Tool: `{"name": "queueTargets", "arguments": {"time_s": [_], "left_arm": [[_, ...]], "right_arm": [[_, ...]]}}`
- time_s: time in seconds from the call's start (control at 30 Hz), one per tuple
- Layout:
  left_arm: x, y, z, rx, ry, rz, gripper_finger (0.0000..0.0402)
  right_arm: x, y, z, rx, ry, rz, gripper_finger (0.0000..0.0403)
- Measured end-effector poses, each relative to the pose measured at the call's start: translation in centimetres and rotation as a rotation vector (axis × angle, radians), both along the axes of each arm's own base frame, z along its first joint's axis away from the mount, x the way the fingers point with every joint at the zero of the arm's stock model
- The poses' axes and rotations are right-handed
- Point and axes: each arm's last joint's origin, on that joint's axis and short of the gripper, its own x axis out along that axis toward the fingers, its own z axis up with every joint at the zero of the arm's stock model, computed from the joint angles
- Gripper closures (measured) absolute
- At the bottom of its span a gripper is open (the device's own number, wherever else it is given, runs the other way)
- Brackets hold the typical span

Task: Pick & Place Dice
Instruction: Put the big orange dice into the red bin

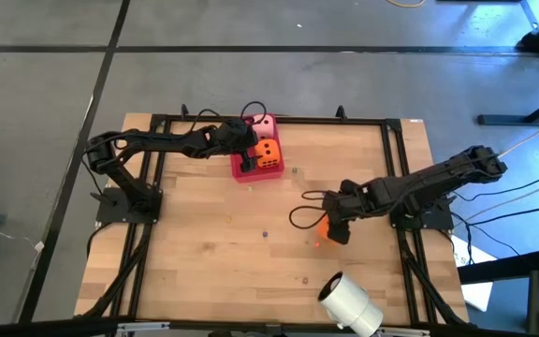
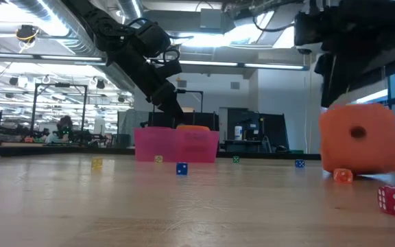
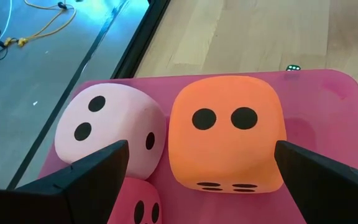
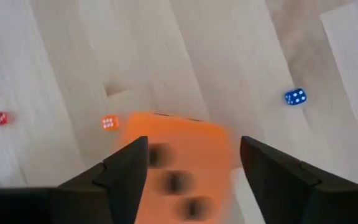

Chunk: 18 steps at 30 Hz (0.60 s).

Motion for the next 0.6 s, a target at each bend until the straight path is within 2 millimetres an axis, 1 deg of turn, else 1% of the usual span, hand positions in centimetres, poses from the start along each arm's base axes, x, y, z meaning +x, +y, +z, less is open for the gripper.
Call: {"name": "queueTargets", "arguments": {"time_s": [0.07, 0.13, 0.23, 0.37, 0.5, 0.6], "left_arm": [[0.0, 0.0, 0.0, 0.000, 0.000, -0.001, 0.0002], [0.0, 0.0, 0.0, 0.000, -0.001, -0.001, 0.0002], [0.0, 0.0, 0.0, 0.000, -0.001, 0.000, 0.0002], [0.0, 0.0, 0.0, -0.020, -0.011, 0.013, 0.0002], [0.0, 0.0, 0.0, -0.049, -0.030, 0.036, 0.0002], [0.0, 0.0, 0.0, -0.063, -0.039, 0.047, 0.0002]], "right_arm": [[0.0, 0.0, -0.2, -0.003, 0.004, 0.000, 0.0167], [0.0, 0.1, -0.9, -0.003, 0.036, 0.002, 0.0175], [0.2, 0.5, -1.9, 0.045, 0.090, -0.012, 0.0172], [0.6, 1.0, -2.5, 0.059, 0.116, -0.010, 0.0146], [0.6, 1.1, -2.6, 0.061, 0.117, -0.008, 0.0115], [0.6, 1.1, -2.6, 0.061, 0.122, -0.019, 0.0100]]}}
